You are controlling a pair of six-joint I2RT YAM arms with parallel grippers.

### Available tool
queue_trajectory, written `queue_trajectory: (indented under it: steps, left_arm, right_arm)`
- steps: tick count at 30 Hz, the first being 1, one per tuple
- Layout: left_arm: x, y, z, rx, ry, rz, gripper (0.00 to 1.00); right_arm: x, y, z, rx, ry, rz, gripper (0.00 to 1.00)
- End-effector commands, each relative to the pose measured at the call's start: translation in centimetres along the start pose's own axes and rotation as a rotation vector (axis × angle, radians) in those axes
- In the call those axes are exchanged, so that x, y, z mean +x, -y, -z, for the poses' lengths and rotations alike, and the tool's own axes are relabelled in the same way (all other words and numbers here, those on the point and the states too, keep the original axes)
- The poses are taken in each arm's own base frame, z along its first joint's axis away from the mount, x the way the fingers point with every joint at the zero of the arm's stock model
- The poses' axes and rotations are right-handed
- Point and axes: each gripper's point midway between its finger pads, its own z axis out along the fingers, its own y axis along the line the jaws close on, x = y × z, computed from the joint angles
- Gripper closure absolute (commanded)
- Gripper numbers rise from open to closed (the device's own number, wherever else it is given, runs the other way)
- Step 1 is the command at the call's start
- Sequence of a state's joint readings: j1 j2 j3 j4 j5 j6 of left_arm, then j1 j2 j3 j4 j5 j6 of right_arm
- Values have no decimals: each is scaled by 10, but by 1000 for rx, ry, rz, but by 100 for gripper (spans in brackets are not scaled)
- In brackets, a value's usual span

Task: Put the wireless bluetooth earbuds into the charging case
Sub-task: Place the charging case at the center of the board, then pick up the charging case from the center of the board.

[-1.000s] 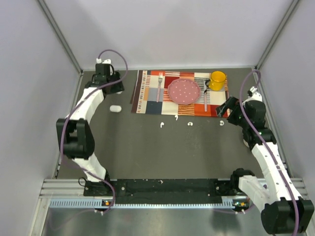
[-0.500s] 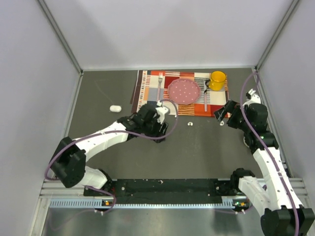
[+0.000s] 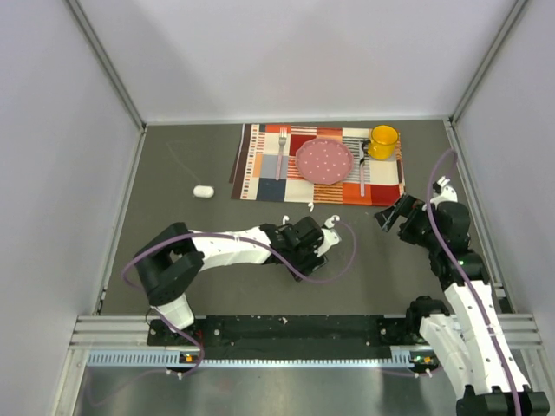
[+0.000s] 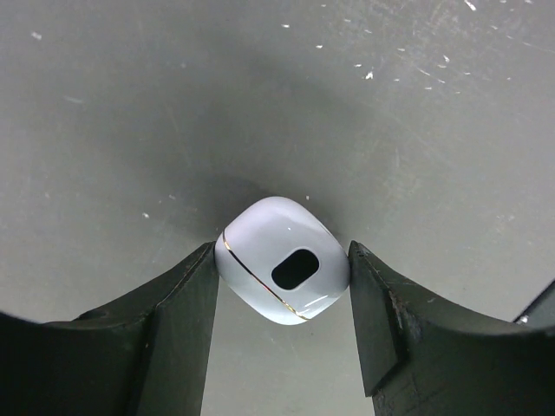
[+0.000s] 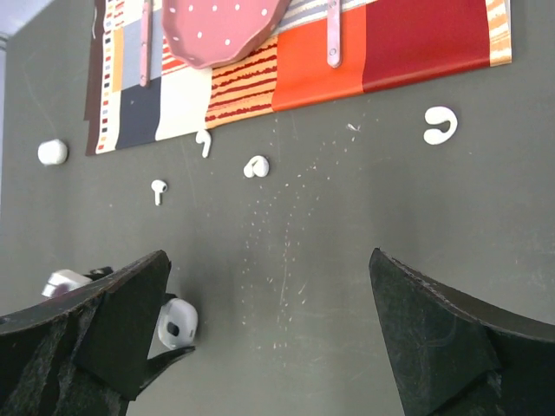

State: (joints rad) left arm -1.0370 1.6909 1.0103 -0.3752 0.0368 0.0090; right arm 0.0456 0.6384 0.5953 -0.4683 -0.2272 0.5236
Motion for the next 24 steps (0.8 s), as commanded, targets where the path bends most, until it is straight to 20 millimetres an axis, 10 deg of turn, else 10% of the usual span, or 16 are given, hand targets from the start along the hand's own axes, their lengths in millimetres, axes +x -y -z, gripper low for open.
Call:
queue_trajectory:
  steps: [1,11,24]
  left_arm:
    - [-16,-4,-3,-63,18,-92,85]
    - [-7,-10,7,-115,40,-56,32]
    - [-16,-18,16,-236,82,321,17]
  right_arm:
    - [0,-2,4,-12,29,-25,1]
    - [-1,-3,6,-10,29,-39,1]
    - [3,-5,6,-23,17,-43,1]
